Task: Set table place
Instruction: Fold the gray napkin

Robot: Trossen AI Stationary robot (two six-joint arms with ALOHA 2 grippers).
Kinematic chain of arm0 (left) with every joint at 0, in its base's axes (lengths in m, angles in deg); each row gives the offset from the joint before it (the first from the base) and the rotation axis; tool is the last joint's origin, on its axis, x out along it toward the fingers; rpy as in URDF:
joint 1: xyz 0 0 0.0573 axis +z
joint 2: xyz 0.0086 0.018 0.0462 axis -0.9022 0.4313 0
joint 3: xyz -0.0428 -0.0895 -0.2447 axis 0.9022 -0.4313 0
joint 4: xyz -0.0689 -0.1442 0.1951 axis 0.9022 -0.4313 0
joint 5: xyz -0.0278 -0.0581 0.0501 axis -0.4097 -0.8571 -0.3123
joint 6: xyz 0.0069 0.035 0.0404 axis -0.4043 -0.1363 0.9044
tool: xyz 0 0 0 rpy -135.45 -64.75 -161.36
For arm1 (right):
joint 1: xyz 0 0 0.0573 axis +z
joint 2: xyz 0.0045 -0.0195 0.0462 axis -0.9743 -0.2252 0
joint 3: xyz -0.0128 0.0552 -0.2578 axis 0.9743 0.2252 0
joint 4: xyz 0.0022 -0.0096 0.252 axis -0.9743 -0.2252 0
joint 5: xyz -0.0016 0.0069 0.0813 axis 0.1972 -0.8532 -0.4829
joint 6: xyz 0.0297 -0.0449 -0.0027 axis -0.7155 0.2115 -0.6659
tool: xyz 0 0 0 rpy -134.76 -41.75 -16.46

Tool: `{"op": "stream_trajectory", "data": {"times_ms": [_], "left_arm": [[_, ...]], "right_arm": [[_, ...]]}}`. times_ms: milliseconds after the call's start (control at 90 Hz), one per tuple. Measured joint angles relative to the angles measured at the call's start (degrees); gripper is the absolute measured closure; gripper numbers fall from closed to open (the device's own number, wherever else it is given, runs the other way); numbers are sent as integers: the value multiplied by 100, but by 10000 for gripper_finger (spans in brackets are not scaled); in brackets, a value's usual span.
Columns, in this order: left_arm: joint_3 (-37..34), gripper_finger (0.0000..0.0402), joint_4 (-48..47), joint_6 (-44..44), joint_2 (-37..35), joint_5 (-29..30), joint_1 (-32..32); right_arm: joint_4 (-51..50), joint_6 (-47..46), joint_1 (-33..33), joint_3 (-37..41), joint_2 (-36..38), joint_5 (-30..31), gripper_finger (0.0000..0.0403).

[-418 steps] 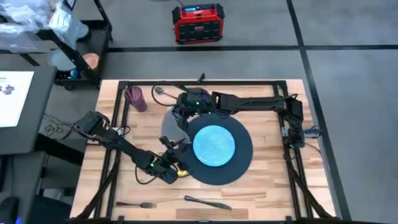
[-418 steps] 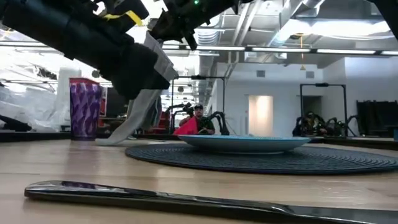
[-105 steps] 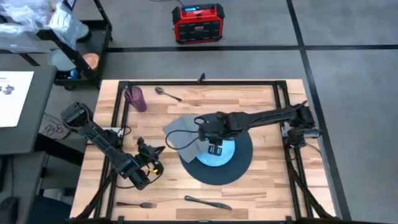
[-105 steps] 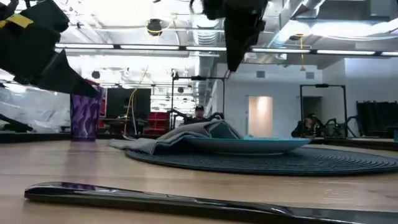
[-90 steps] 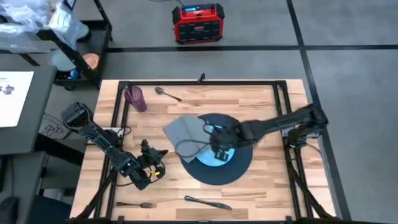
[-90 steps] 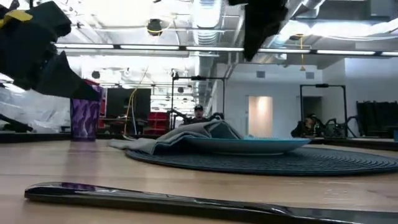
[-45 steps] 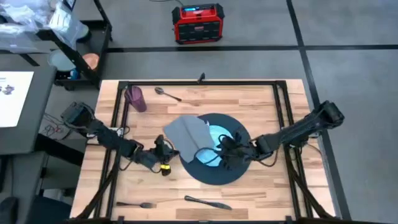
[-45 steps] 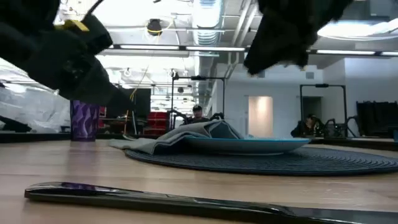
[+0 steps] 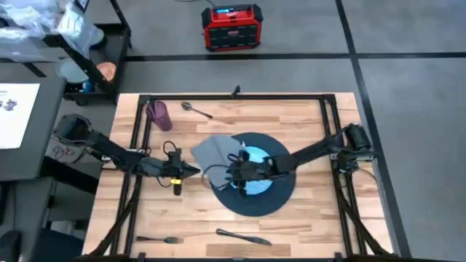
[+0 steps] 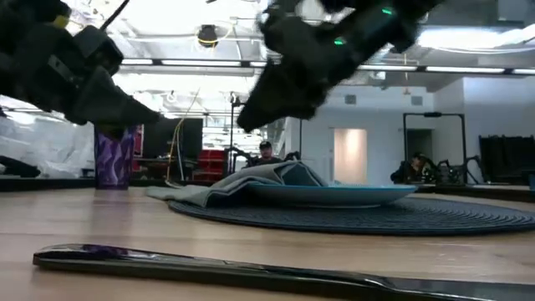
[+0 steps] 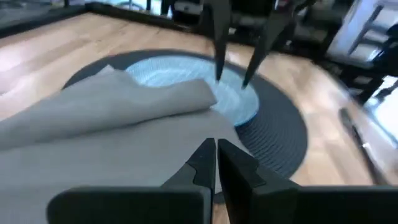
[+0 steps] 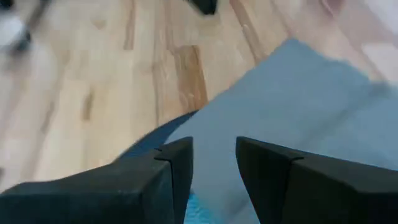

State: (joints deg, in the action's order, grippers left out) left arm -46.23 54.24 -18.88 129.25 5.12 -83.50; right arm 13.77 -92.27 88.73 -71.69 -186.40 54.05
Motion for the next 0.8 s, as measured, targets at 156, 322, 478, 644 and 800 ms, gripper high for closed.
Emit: {"op": "stream_trajectory", "data": {"times_ms": [156, 322, 478, 644, 800], "left_arm": [[-31, 401, -587, -13, -776, -24, -6], [50, 401, -1248, 84, -1296, -72, -6], [49, 401, -1437, 343, -1742, -424, -6], [52, 401, -1946, 398, -2354, -803, -8], [52, 401, -2574, 330, -2895, -928, -10]], "right_arm": [[-1241, 536, 32, -1262, -699, 2, 291], [-1940, 615, 112, -2143, -1160, 21, 293], [-2376, 572, 261, -2513, -1445, 26, 304], [-2686, 391, 436, -2668, -1566, 140, 316], [-2759, 382, 512, -2732, -1673, 216, 318]]}}
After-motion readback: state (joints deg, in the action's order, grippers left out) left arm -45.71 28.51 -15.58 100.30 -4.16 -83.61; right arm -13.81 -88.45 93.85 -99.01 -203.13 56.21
